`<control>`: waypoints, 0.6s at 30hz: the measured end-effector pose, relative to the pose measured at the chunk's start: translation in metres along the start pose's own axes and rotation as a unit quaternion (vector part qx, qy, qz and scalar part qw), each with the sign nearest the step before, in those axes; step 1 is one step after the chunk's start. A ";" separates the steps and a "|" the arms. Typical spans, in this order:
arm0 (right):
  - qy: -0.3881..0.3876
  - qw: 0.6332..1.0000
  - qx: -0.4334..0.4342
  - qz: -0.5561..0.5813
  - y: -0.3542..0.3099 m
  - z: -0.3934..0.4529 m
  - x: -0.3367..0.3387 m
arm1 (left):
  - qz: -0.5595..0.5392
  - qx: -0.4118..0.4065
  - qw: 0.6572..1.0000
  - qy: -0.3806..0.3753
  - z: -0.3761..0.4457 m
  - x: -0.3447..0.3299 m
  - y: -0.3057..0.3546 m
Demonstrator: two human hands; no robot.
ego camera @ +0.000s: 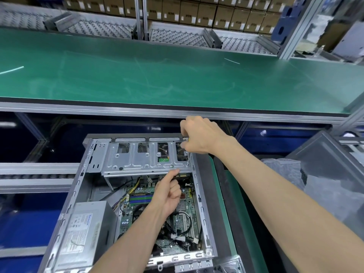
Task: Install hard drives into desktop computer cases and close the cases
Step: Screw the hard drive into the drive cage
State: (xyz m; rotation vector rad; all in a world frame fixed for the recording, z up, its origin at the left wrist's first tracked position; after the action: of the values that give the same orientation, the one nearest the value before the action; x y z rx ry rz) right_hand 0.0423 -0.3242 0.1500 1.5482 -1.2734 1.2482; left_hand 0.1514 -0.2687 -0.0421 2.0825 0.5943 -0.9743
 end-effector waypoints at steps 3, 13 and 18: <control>-0.035 0.998 0.011 0.049 -0.001 0.000 0.000 | -0.002 0.001 1.000 0.007 0.001 0.001 0.000; -0.024 0.999 0.006 0.030 -0.009 0.003 0.001 | -0.003 0.005 1.000 0.006 0.000 0.001 0.000; 0.001 1.000 -0.012 0.005 -0.007 0.005 -0.001 | 0.001 0.010 1.000 0.009 0.002 0.002 0.000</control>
State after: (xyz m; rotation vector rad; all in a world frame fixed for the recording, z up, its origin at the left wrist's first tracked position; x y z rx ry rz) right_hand 0.0498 -0.3272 0.1483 1.5258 -1.2922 1.2360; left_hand 0.1517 -0.2700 -0.0444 2.1107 0.5928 -0.9651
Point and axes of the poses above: each hand's wrist, its own z-axis towards the middle knuckle, its own x-axis out of the back of the hand, y = z × x, the point moved 3 cm from there along z, towards the middle knuckle, and after that the axes turned 14 degrees about -y, right-handed, at the moved point
